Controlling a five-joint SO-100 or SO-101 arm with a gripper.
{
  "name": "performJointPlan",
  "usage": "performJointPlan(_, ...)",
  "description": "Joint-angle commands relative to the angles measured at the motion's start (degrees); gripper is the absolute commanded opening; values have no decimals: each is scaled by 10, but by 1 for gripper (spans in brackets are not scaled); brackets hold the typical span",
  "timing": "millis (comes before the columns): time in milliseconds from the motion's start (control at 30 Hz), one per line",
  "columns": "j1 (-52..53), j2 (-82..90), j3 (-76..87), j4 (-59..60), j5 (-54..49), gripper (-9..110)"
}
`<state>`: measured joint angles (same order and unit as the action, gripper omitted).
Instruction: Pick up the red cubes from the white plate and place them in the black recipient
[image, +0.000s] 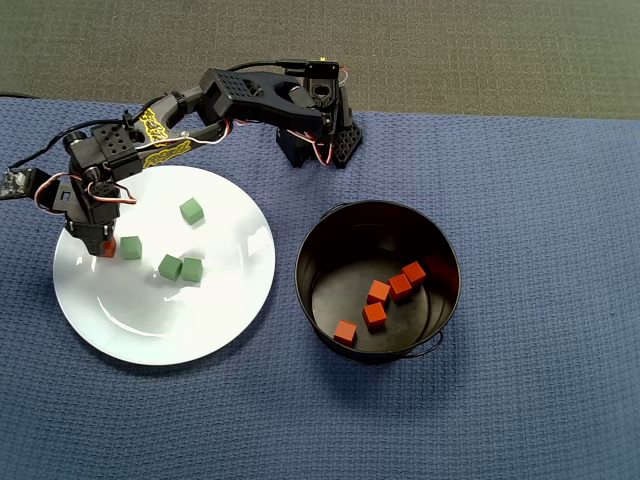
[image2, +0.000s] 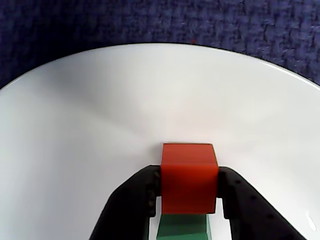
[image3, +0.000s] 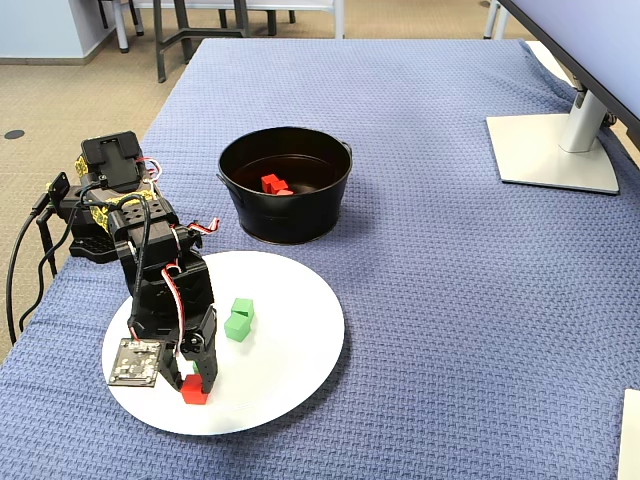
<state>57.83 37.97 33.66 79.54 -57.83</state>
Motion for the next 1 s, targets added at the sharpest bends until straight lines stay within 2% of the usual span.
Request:
performJointPlan(0,7,115,15,-11,49,0)
performJointPlan(333,-120,431,224,-25,196,0)
performJointPlan(567,-337,674,446,-47,325,0)
performJointPlan(733,-508,768,569,-69,403,0)
performJointPlan(900,-624,868,706,-110,439,0)
performJointPlan(933,-642,884,726,-113,437,2)
performJointPlan(967,-657,895,741,-113,434,11)
